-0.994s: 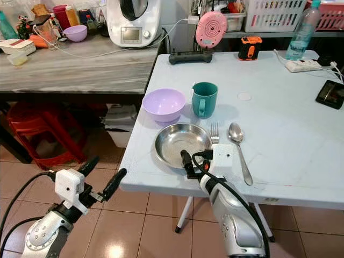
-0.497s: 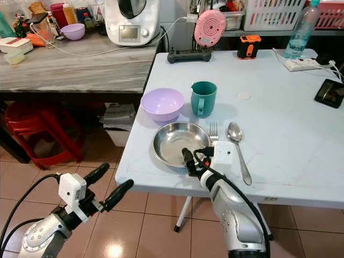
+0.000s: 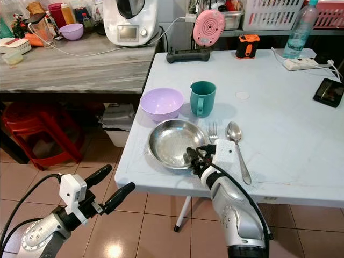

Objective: Setting the table

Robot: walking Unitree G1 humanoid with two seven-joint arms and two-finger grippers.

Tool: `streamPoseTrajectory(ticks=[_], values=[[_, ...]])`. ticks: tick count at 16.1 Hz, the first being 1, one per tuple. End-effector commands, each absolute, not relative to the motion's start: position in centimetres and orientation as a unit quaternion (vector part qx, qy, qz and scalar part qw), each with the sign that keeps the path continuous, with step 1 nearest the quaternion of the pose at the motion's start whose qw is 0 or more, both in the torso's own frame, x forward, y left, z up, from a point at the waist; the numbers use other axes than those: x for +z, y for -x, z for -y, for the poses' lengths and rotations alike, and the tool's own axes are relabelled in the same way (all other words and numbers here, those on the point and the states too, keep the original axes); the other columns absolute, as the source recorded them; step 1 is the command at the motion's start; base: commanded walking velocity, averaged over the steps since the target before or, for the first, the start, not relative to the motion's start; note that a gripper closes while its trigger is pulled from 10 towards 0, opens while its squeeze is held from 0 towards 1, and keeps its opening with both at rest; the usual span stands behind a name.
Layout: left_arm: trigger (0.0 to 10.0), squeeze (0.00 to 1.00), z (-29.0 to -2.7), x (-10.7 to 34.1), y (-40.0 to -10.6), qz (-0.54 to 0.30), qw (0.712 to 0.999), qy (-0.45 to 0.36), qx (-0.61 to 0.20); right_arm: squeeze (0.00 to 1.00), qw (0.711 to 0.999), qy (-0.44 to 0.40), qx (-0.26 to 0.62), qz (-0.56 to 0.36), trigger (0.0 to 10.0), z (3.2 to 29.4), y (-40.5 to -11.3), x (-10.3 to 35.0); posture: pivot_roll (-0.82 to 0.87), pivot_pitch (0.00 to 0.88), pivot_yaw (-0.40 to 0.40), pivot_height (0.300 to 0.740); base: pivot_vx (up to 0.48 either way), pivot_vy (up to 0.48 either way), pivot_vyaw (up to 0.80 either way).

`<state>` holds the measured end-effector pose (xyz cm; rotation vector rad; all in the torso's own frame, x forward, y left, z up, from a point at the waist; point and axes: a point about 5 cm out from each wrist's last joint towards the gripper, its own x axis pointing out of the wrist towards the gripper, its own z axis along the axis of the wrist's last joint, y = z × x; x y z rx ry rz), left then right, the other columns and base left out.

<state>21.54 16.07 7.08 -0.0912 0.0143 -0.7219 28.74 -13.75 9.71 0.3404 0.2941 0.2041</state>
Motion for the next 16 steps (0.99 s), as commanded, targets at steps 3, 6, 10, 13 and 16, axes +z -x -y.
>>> streamPoseTrajectory(ticks=[3, 6, 10, 13, 16], values=[[10.0, 0.0, -16.32, 6.82, -21.62, -0.009, 0.933, 0.038, -0.359, 0.0, 0.961, -0.191, 0.091, -0.177, 0.0, 13.54, -28.84, 8.74, -0.01, 0.054, 0.089, 0.74, 0.0, 0.0, 0.0], [10.0, 0.0, -16.43, 6.65, -21.72, -0.01, 0.932, 0.035, -0.36, 0.0, 0.958, -0.208, 0.084, -0.181, 0.0, 13.49, -28.94, 8.64, -0.01, 0.053, 0.094, 0.74, 0.0, 0.0, 0.0], [10.0, 0.0, -16.51, 6.44, -21.8, -0.009, 0.931, 0.033, -0.363, 0.0, 0.952, -0.231, 0.077, -0.185, 0.0, 13.33, -28.99, 8.55, -0.01, 0.052, 0.1, 0.74, 0.0, 0.0, 0.0], [10.0, 0.0, -16.5, 6.35, -21.87, -0.009, 0.93, 0.031, -0.365, 0.0, 0.947, -0.25, 0.076, -0.187, 0.0, 13.23, -29.06, 8.54, -0.01, 0.052, 0.104, 0.74, 0.0, 0.0, 0.0], [10.0, 0.0, -16.43, 6.36, -21.93, -0.007, 0.929, 0.031, -0.368, 0.0, 0.94, -0.273, 0.068, -0.192, 0.0, 13.35, -29.07, 8.41, -0.01, 0.051, 0.108, 0.74, 0.0, 0.0, 0.0]])
